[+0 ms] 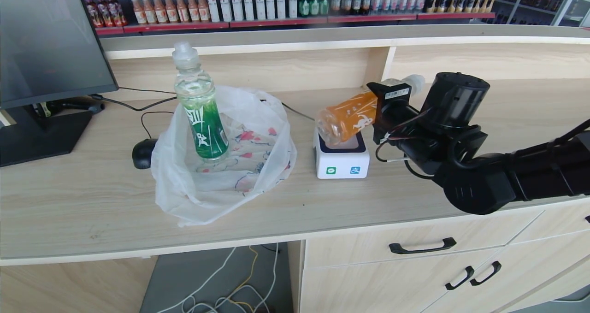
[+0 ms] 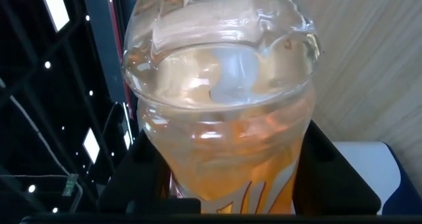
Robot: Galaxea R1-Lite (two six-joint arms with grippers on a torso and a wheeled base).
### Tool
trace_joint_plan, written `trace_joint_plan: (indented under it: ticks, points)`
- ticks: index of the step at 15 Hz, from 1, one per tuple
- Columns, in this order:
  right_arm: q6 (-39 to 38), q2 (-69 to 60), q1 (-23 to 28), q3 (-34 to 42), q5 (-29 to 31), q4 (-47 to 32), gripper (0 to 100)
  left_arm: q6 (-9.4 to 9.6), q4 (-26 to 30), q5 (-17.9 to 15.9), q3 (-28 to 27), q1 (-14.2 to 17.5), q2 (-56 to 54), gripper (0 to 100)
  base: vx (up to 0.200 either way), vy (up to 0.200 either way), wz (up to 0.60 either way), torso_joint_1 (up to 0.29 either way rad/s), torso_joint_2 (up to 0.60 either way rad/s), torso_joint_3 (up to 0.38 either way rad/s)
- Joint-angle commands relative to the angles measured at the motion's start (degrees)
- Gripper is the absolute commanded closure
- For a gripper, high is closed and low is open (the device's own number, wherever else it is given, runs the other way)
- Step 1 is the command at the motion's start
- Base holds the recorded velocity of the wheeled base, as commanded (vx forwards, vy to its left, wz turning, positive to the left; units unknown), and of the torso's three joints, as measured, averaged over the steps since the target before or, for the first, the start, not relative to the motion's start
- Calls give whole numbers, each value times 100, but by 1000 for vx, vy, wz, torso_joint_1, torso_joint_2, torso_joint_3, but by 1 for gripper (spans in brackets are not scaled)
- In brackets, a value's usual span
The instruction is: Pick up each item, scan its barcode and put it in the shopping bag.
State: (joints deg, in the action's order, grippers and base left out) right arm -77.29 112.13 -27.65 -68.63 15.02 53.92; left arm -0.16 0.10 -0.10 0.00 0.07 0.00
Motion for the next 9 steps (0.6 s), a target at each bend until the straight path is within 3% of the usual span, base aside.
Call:
trace_joint_plan:
  ticks: [1,9]
  points:
    - [12,-95,-4,-27,1,5,100,-2,-1,1,0,-7,0,0,0,0,0,0,0,0]
    - [627,-930,-21,-71,-60,-13,100,-2,-1,1,0,-7,0,0,0,0,0,0,0,0]
